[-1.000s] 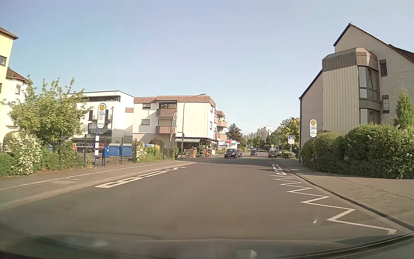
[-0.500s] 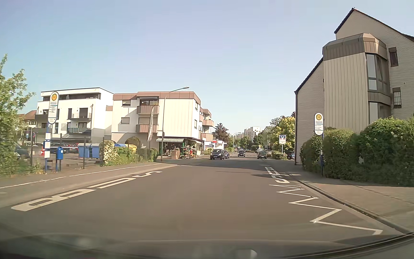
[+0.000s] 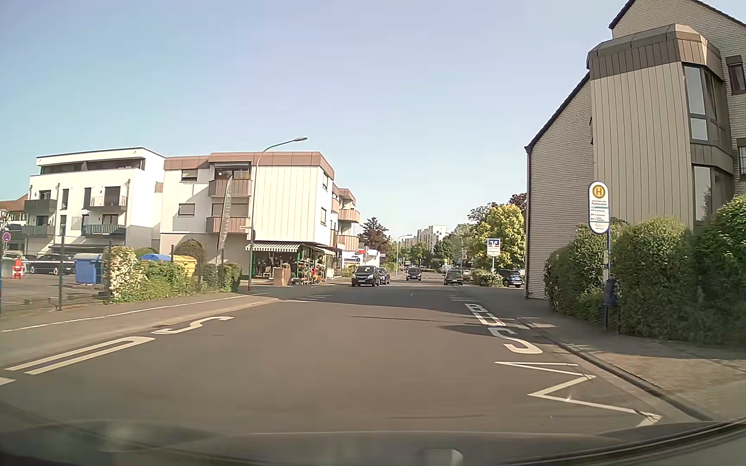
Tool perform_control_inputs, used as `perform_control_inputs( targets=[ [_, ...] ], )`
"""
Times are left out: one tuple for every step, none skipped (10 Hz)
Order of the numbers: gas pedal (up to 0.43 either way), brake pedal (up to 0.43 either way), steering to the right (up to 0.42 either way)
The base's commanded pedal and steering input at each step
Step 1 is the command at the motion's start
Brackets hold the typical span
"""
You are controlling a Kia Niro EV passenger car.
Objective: Follow the waypoints while adhering to traffic rules and regulations
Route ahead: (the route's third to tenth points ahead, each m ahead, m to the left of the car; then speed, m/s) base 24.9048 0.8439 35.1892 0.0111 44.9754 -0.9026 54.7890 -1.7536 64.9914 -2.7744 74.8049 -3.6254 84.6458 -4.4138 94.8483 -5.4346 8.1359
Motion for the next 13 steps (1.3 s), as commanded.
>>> perform_control_inputs(
  targets=[
    [0.047,0.030,0.051],
    [0.047,0.030,0.049],
    [0.047,0.030,0.047],
    [0.047,0.030,0.045],
    [0.047,0.030,0.043],
    [0.047,0.030,0.041],
    [0.047,0.030,0.038],
    [0.039,0.030,0.035],
    [0.028,0.030,0.032],
    [0.020,0.030,0.027],
    [0.008,0.030,0.022],
    [0.008,0.030,0.019],
    [0.000,0.030,0.018]
  ],
)
